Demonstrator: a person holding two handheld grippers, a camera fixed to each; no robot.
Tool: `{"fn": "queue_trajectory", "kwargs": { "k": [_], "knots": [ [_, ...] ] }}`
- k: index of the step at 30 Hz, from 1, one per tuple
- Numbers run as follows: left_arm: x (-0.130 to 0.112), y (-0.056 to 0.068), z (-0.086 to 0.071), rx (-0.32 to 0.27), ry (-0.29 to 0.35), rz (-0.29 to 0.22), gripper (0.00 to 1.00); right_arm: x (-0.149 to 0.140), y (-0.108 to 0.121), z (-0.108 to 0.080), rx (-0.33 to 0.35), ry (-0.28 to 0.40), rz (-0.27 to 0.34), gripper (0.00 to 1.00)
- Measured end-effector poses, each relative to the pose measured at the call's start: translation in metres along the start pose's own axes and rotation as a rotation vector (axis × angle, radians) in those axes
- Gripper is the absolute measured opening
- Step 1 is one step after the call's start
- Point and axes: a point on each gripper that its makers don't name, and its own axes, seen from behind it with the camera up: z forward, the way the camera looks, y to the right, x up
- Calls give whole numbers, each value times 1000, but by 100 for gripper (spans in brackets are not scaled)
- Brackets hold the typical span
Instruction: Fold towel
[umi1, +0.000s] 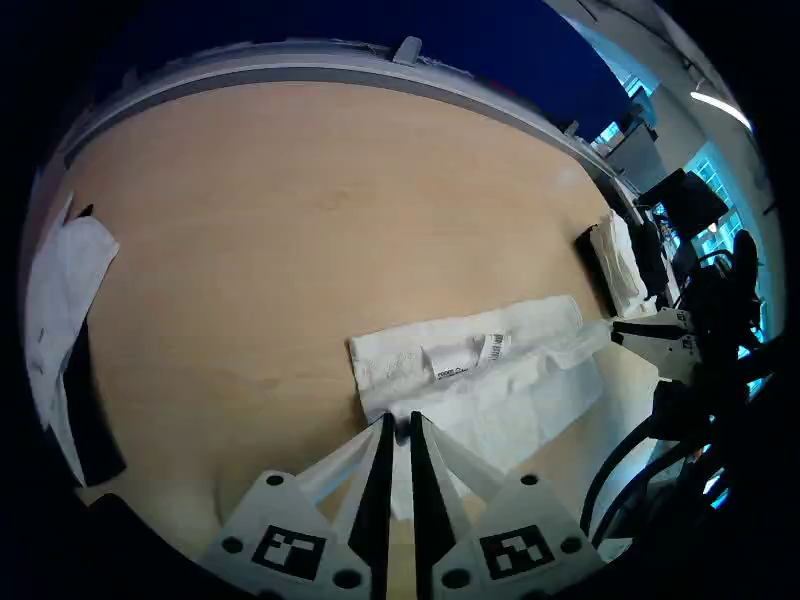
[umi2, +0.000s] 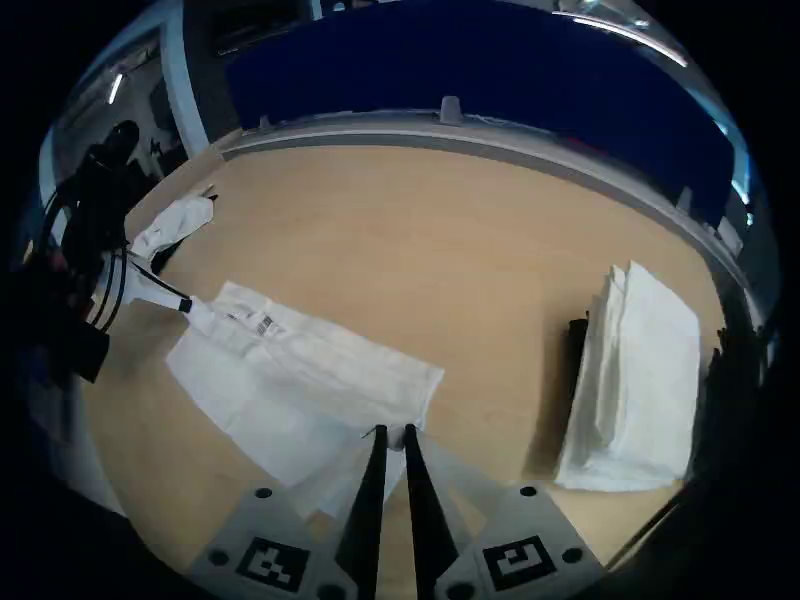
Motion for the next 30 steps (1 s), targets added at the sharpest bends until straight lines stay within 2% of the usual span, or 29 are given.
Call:
{"fn": "queue_trajectory", "kwargs": {
  "k": [1, 5, 6, 9, 11, 13, 14, 17, 18, 20, 22, 30],
  "knots": [
    [1, -1, 1, -1, 3, -5, 15, 0, 0, 2, -3, -1, 0, 14],
    [6, -7, 2, 3, 7, -11, 35, 1, 2, 6, -14, -2, 0, 18],
    [7, -9, 2, 7, 7, -10, 37, 1, 3, 7, -18, -1, 0, 19],
    [9, -14, 2, 25, 12, 1, 48, 2, 6, 9, -33, 2, 3, 29],
    [11, -17, 2, 36, 17, 8, 52, 3, 9, 10, -44, 3, 3, 35],
    [12, -18, 1, 41, 20, 13, 67, 4, 11, 11, -58, 7, 0, 40],
    [12, -18, 1, 42, 21, 14, 71, 4, 13, 11, -65, 9, -2, 42],
    [13, -17, -1, 37, 30, 16, 82, 8, 15, 10, -80, 21, -7, 64],
    [14, -16, -2, 37, 34, 16, 84, 8, 16, 10, -83, 25, -8, 71],
    [15, -17, -3, 38, 43, 14, 86, 10, 17, 9, -89, 33, -7, 92],
    [16, -18, -4, 41, 48, 14, 87, 11, 17, 8, -93, 38, -6, 100],
    [15, -20, -8, 48, 55, 17, 87, 15, 16, 6, -93, 48, -9, 100]
  ]
}}
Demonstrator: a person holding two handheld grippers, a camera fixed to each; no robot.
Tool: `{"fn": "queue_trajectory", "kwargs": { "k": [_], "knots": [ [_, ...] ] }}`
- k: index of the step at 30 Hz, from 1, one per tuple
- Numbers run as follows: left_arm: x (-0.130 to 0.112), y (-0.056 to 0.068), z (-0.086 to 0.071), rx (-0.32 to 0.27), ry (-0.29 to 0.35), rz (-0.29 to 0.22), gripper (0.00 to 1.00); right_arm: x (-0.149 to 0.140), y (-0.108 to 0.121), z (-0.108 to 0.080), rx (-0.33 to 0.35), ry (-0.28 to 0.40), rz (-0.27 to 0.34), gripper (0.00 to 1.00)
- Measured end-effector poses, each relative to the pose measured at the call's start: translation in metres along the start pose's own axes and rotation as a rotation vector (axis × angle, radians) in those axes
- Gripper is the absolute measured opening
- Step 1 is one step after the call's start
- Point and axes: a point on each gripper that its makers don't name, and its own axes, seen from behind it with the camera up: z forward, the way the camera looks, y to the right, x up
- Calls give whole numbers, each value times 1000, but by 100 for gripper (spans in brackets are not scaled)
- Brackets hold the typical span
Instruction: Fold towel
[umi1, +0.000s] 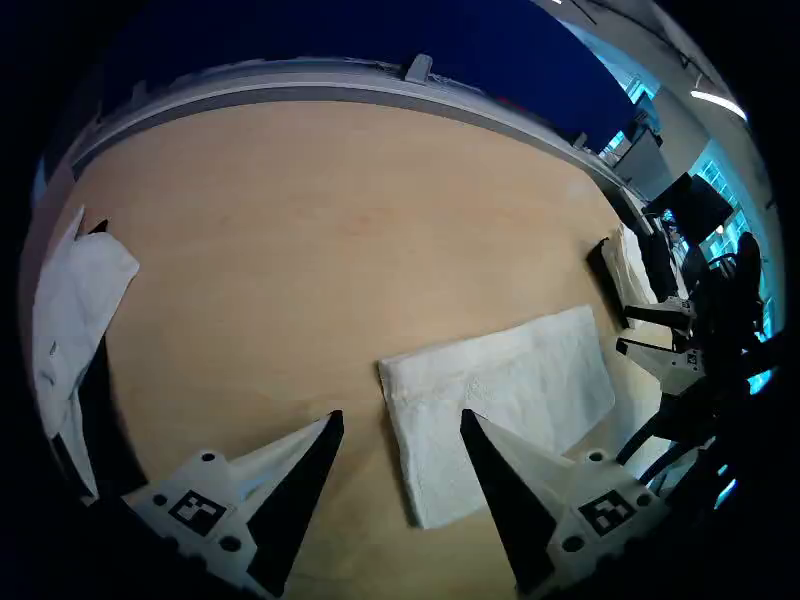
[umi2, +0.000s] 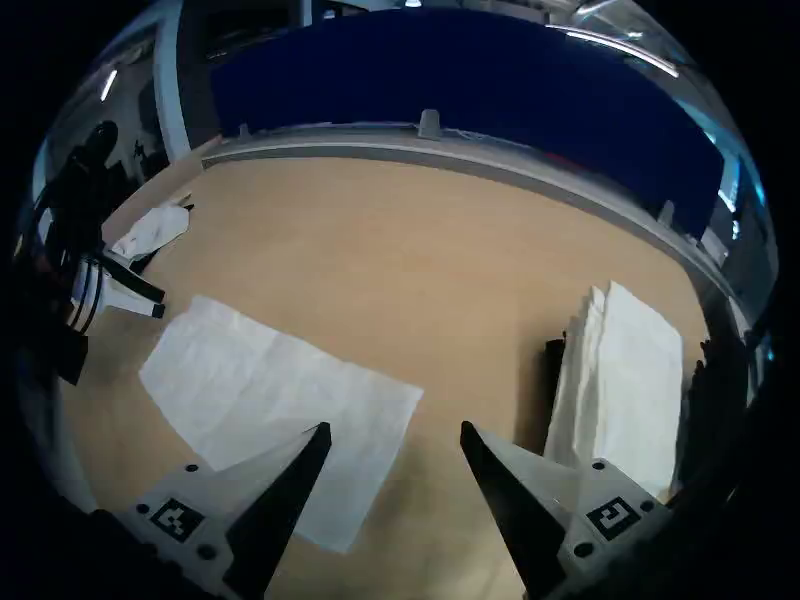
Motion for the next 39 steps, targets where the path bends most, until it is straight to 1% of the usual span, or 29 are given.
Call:
{"fn": "queue_trajectory", "kwargs": {
  "k": [9, 15, 20, 23, 29, 32, 35, 39],
  "knots": [
    [-3, 2, -14, 1, 23, 9, 87, -3, -7, -8, 17, -5, -19, 100],
    [-16, -4, -31, 41, 43, 47, 87, -16, -17, -18, 51, -25, -35, 100],
    [-38, -10, -48, 86, 52, 85, 87, -33, -29, -27, 94, -52, -52, 100],
    [-55, -11, -58, 111, 53, 95, 87, -42, -35, -32, 112, -64, -61, 100],
    [-94, -2, -79, 120, 50, 97, 87, -58, -46, -41, 153, -83, -95, 100],
    [-109, 1, -89, 131, 51, 97, 87, -67, -49, -45, 164, -99, -118, 100],
    [-120, 2, -97, 144, 55, 94, 87, -74, -51, -47, 169, -112, -139, 100],
    [-126, 2, -106, 157, 65, 82, 87, -80, -52, -46, 171, -121, -152, 100]
  ]
}}
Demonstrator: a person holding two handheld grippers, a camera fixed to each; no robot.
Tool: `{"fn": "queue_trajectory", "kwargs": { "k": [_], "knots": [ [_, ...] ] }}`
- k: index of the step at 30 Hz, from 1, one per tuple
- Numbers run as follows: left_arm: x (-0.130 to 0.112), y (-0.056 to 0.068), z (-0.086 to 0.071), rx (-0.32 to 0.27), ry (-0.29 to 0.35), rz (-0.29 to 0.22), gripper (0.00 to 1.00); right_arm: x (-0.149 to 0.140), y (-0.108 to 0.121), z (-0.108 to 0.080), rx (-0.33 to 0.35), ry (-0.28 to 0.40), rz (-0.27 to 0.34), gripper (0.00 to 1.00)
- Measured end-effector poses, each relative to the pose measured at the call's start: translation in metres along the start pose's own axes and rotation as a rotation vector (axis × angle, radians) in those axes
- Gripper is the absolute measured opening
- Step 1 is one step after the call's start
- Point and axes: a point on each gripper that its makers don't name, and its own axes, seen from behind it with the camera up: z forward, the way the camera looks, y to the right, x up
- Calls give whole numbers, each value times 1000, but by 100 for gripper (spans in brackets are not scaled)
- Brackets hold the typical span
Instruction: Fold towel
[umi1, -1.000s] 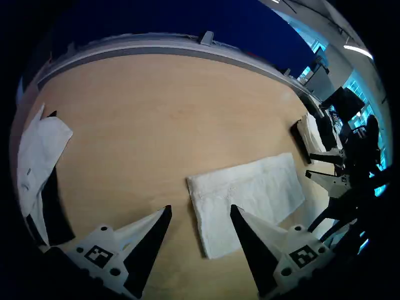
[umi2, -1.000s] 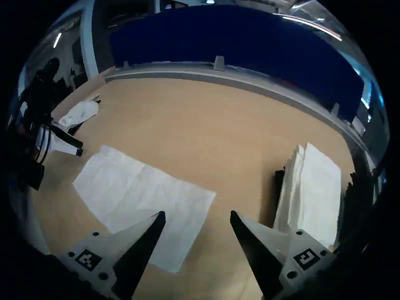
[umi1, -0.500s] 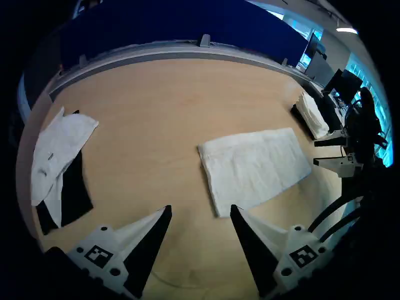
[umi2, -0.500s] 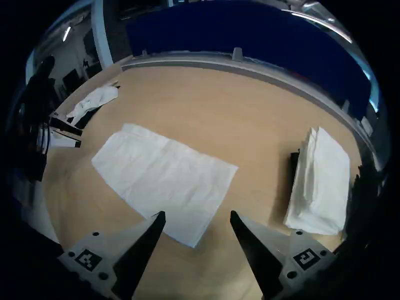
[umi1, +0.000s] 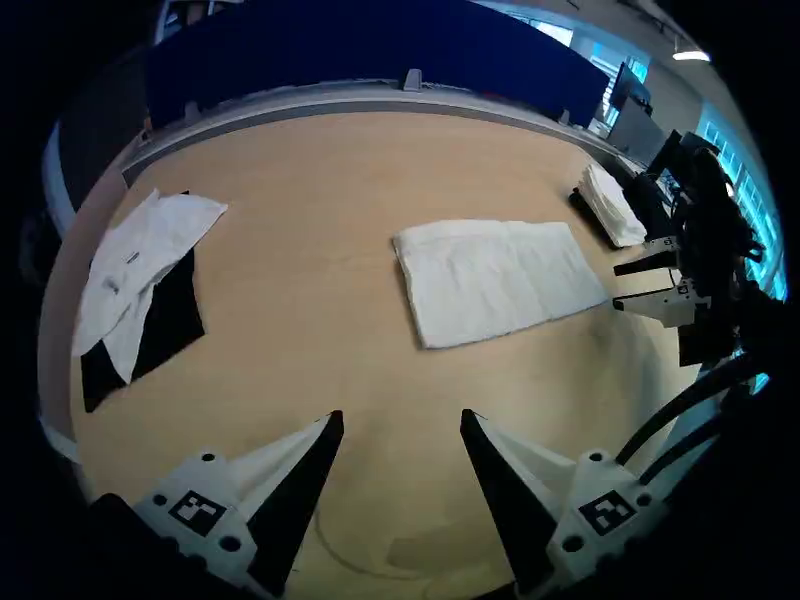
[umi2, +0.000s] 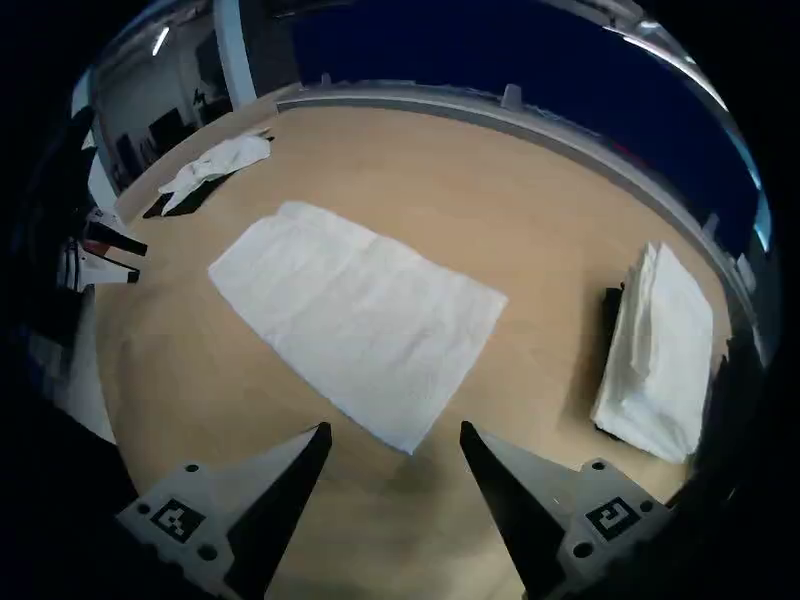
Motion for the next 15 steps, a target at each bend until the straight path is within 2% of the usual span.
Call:
{"fn": "queue_trajectory", "kwargs": {
  "k": [8, 11, 15],
  "knots": [
    [-3, -4, -10, 14, 8, -15, 87, -1, -1, 7, -1, -4, -3, 95],
    [-5, -4, -13, 18, 8, -14, 87, -6, -3, 11, 12, -16, -12, 86],
    [-8, -4, -15, 21, 8, -16, 87, -11, -2, 16, 13, -27, -15, 84]
  ]
}}
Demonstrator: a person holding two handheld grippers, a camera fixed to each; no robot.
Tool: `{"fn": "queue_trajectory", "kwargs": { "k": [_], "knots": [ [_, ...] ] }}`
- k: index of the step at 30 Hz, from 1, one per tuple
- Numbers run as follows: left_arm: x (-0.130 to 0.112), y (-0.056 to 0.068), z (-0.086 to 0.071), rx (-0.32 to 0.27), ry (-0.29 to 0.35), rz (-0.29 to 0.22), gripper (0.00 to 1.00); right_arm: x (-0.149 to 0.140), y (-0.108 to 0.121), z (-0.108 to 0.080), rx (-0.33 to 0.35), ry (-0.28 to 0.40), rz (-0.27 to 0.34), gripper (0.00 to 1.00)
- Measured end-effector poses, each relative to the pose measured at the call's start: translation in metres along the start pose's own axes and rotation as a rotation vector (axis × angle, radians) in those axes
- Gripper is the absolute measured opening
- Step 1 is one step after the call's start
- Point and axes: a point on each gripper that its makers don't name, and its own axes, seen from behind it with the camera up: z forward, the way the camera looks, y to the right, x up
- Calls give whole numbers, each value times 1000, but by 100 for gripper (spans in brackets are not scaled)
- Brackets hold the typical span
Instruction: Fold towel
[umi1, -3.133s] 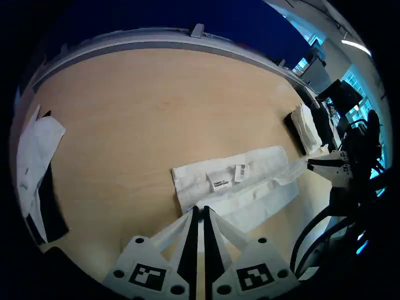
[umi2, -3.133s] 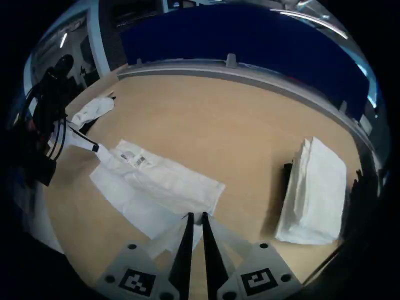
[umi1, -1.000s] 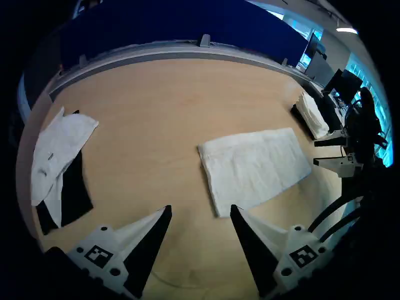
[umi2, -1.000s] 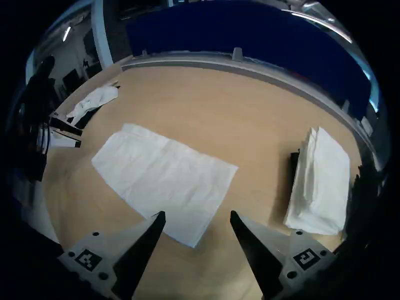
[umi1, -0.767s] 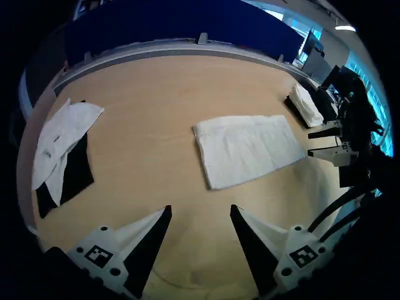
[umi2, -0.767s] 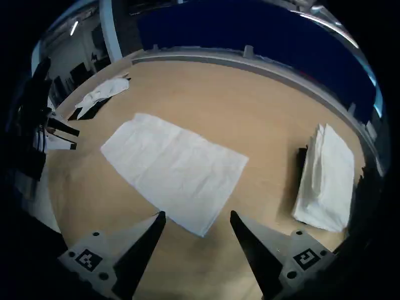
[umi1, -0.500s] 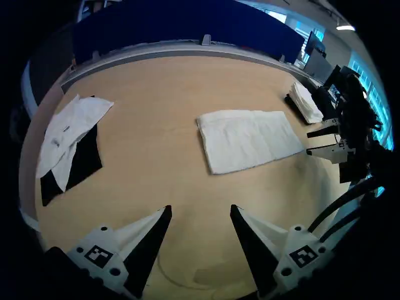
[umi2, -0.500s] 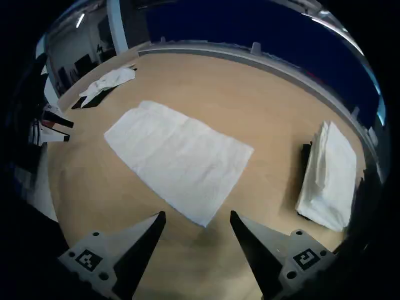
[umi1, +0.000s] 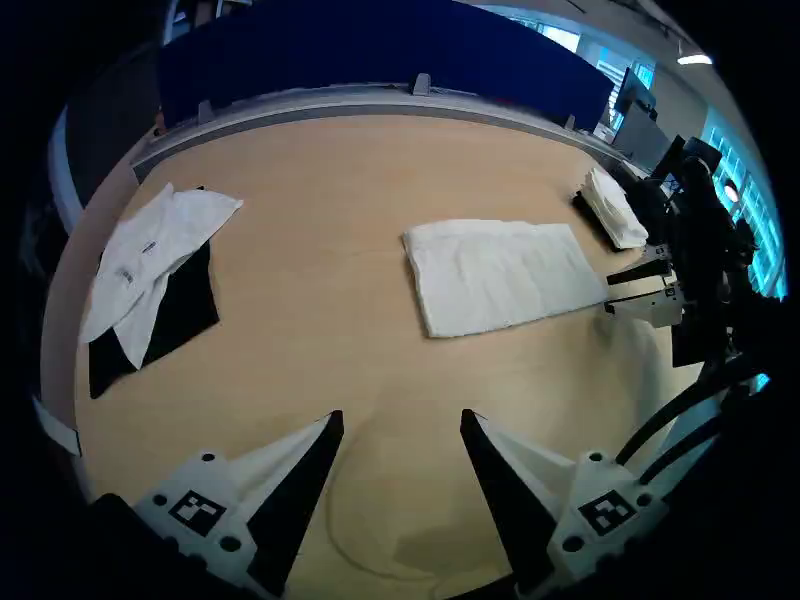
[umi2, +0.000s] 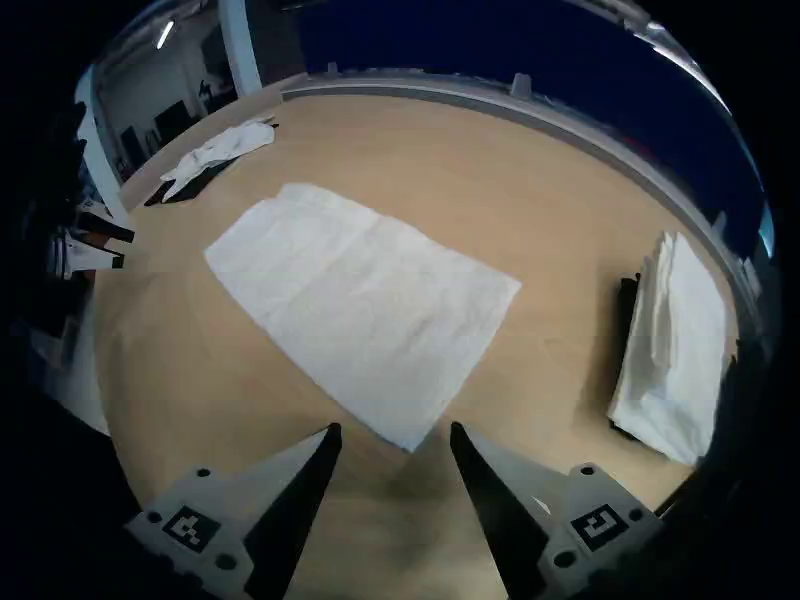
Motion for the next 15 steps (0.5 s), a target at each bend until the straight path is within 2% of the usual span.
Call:
{"fn": "queue_trajectory", "kwargs": {
  "k": [2, 15],
  "knots": [
    [-2, 0, 0, -1, -2, -2, 87, -2, 3, 3, -12, -4, -1, 79],
    [-6, 6, -5, -9, -2, 0, 87, -10, 2, 9, -29, -18, -17, 25]
  ]
}}
